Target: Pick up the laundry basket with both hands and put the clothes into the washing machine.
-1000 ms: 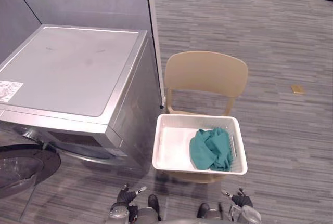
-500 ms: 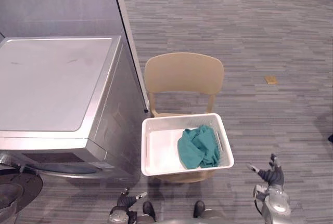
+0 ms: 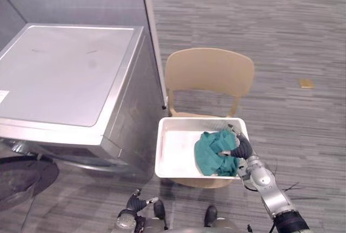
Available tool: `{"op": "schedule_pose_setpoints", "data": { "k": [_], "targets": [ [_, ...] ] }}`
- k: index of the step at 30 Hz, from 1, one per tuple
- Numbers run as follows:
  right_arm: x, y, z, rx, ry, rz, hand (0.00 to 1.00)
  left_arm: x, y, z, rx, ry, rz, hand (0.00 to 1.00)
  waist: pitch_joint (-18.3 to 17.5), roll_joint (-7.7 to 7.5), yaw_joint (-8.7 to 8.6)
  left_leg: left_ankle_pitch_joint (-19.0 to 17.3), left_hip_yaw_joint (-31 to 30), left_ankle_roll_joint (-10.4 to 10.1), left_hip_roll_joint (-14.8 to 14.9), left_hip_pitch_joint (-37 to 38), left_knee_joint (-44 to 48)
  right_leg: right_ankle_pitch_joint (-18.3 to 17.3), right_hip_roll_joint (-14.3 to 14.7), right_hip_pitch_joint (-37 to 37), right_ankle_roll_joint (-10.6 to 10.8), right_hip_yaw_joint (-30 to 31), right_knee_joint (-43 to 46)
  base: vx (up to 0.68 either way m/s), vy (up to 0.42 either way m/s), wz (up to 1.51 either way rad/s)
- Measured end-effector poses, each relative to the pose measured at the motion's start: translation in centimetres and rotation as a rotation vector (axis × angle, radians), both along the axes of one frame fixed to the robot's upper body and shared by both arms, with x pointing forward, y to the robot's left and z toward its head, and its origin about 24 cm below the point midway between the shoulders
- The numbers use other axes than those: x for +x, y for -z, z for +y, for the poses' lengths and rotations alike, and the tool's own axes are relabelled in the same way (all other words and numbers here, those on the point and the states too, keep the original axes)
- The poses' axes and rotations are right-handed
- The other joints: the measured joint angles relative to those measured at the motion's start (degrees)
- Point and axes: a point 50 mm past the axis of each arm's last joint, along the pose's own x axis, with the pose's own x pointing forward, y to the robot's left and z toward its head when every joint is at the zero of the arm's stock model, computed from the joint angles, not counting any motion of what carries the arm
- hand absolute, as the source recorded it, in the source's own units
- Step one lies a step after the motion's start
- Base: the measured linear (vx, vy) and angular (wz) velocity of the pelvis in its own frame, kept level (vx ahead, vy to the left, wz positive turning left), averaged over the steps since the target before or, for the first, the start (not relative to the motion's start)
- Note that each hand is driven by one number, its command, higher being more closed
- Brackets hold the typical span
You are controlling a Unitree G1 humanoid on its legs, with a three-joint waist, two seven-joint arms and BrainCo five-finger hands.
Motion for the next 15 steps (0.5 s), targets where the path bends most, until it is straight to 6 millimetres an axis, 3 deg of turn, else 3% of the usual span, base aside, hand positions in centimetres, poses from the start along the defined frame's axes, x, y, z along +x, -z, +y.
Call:
{"op": "schedule_pose_setpoints", "data": {
  "k": [7, 15],
  "targets": [
    [3.6, -0.7, -0.4, -0.152, -0.008, 0.005, 0.00, 2.6, -1.1, -0.2, 0.005, 0.006, -0.096, 0.00, 7.09, 0.96, 0.33, 0.22, -4.13, 0.12, -0.35, -6.54, 4.41, 0.04, -0.75, -2.98, -0.01, -2.75, 2.25, -0.01, 0.013, 0.34],
    [8.5, -5.0, -3.8, -0.317, 0.161, -0.076, 0.00, 5.7, -2.9, -0.5, -0.001, -0.015, -0.223, 0.00, 15.11, 4.21, 1.70, 0.97, -4.68, 0.42, -0.32, -14.07, 7.68, 0.00, -1.77, -10.47, -0.07, -2.56, 6.22, -0.07, 0.024, 0.02]
  ]
}}
